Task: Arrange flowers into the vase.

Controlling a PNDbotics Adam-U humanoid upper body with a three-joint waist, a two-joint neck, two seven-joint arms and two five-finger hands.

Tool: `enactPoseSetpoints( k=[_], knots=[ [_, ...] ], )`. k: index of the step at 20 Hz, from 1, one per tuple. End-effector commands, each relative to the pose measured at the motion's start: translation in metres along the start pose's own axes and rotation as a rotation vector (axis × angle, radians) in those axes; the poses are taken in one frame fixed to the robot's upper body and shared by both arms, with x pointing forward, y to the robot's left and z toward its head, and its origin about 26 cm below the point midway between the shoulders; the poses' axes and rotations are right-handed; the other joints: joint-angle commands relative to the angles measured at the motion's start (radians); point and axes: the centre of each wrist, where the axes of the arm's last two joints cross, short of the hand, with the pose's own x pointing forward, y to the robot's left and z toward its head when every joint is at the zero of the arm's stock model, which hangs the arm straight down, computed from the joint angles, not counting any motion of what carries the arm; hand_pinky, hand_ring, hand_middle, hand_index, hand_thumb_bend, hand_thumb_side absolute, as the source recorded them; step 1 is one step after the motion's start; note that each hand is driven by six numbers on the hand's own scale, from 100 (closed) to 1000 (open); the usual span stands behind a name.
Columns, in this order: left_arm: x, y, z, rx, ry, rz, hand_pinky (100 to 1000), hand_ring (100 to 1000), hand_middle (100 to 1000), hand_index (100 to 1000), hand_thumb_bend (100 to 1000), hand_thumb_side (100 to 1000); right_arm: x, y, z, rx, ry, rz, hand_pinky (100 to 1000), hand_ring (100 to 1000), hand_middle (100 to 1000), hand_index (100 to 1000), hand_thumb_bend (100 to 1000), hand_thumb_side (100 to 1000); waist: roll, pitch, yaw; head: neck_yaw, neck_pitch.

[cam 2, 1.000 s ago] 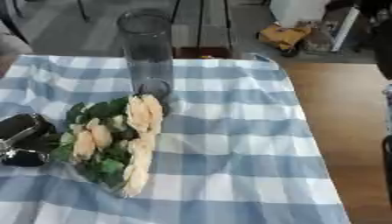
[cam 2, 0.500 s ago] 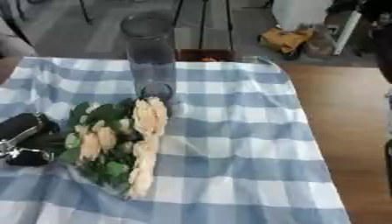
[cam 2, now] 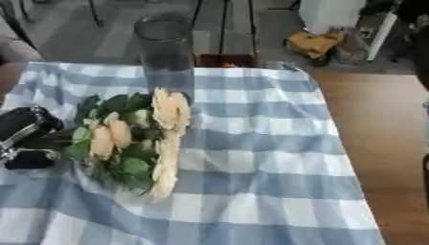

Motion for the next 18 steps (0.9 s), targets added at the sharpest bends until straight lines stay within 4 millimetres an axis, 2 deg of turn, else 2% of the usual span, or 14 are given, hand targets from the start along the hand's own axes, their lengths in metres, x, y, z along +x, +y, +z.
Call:
enactPoseSetpoints(
  k=[1, 4, 5, 6, 9, 12, 15, 17, 18],
  knots=[
    [-0.003, 0.015, 0.005, -0.047, 0.011, -0.016, 100, 100, 161, 352, 100, 399, 0.004, -0.008, -0.006, 0.006, -0.024, 0.022, 688, 780, 785, 814, 100, 1000, 0.001, -0.028, 0.001, 0.004, -0.014],
    [-0.005, 0.016, 0.007, -0.098, 0.028, 0.01, 100, 100, 182, 387, 100, 380, 0.004, -0.008, -0.006, 0.003, -0.024, 0.022, 687, 779, 783, 814, 100, 1000, -0.001, -0.029, 0.001, 0.004, -0.014],
    [-0.006, 0.017, 0.007, -0.105, 0.034, 0.021, 100, 100, 177, 384, 100, 333, 0.003, -0.008, -0.006, 0.002, -0.023, 0.022, 687, 779, 783, 814, 100, 1000, -0.002, -0.029, 0.002, 0.004, -0.015],
    [-0.007, 0.019, 0.008, -0.107, 0.039, 0.037, 100, 100, 175, 383, 100, 327, 0.003, -0.008, -0.006, 0.0, -0.022, 0.022, 687, 779, 783, 814, 100, 1000, -0.002, -0.03, 0.002, 0.004, -0.016],
    [-0.008, 0.022, 0.011, -0.107, 0.044, 0.088, 100, 100, 154, 359, 100, 319, 0.003, -0.008, -0.005, -0.003, -0.021, 0.021, 687, 779, 783, 814, 100, 1000, -0.004, -0.032, 0.004, 0.005, -0.017],
    [-0.009, 0.024, 0.014, -0.114, 0.044, 0.132, 100, 100, 163, 371, 100, 353, 0.003, -0.008, -0.005, -0.005, -0.019, 0.02, 687, 779, 783, 813, 100, 1000, -0.004, -0.034, 0.004, 0.006, -0.018],
    [-0.008, 0.029, 0.017, -0.135, 0.038, 0.168, 100, 100, 189, 417, 100, 314, 0.003, -0.008, -0.004, -0.007, -0.017, 0.02, 687, 780, 783, 813, 100, 1000, -0.005, -0.035, 0.005, 0.005, -0.019],
    [-0.008, 0.032, 0.019, -0.162, 0.035, 0.184, 100, 100, 210, 439, 100, 244, 0.003, -0.008, -0.004, -0.007, -0.016, 0.02, 687, 780, 783, 813, 100, 1000, -0.005, -0.036, 0.006, 0.005, -0.02],
    [-0.008, 0.033, 0.02, -0.175, 0.033, 0.187, 100, 100, 210, 439, 100, 244, 0.003, -0.008, -0.004, -0.008, -0.016, 0.02, 687, 780, 783, 813, 100, 1000, -0.005, -0.037, 0.007, 0.005, -0.021]
  ],
)
